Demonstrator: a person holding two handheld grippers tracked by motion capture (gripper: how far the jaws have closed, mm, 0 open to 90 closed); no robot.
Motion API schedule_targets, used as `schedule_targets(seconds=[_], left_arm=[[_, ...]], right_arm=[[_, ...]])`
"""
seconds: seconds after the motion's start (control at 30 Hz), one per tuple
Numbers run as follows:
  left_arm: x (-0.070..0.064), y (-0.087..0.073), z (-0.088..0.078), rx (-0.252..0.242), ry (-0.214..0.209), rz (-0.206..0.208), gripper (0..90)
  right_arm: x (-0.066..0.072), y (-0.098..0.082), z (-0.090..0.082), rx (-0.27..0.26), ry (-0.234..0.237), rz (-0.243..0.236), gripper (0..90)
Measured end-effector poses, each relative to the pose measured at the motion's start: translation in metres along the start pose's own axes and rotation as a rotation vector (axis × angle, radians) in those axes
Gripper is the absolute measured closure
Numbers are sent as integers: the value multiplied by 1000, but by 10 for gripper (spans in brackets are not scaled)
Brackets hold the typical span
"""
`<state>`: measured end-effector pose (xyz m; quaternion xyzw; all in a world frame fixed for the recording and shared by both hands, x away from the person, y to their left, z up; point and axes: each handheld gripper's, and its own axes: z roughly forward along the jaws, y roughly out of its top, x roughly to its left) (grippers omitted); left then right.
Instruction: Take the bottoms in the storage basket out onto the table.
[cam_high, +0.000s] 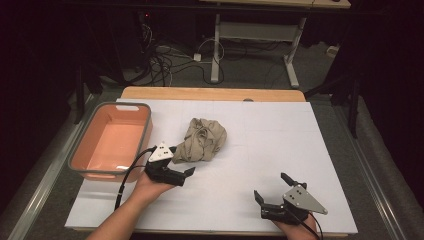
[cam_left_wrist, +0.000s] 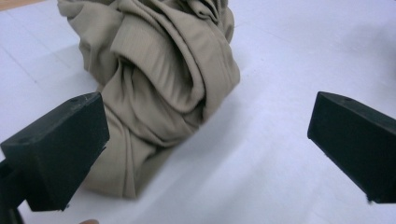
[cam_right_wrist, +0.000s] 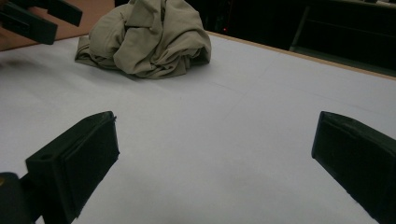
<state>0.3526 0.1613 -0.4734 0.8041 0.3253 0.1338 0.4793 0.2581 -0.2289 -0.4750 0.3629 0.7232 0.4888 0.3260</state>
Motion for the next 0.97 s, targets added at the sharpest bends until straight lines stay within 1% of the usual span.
schedule_targets(seconds=[0.07,0.2,0.27,0.4,0.47,0.5,0.53,0.57,0.67,0.73,0.77,0.87,0.97], left_arm=[[-2,-5,-6,-3,-3,2,0],[-7,-15,-21,-33,-7,8,0],[-9,-20,-28,-52,-9,4,0],[-13,-26,-38,-69,-8,-9,0],[-16,-30,-41,-65,-6,5,0],[-17,-32,-42,-71,-2,13,0],[-18,-34,-42,-75,0,13,0],[-18,-37,-43,-86,1,1,0],[-16,-43,-45,-106,5,-11,0],[-14,-46,-47,-111,-21,-49,0],[-14,-47,-48,-110,-24,-48,0],[-16,-48,-49,-103,-9,-22,0],[-16,-48,-48,-95,-6,-23,0]], right_arm=[[0,0,0,-1,1,1,17],[1,0,0,-1,1,3,16],[2,0,0,-4,1,3,16],[2,1,-2,-11,-1,10,16],[2,2,-3,-17,-6,14,16],[2,2,-4,-20,-9,15,16],[2,2,-5,-24,-12,15,16],[1,2,-5,-28,-13,18,16],[2,2,-6,-33,-21,28,16],[3,2,-5,-31,-22,29,16],[3,2,-5,-29,-22,27,16],[4,1,-2,-20,-26,24,16],[5,1,-1,-14,-31,25,16]])
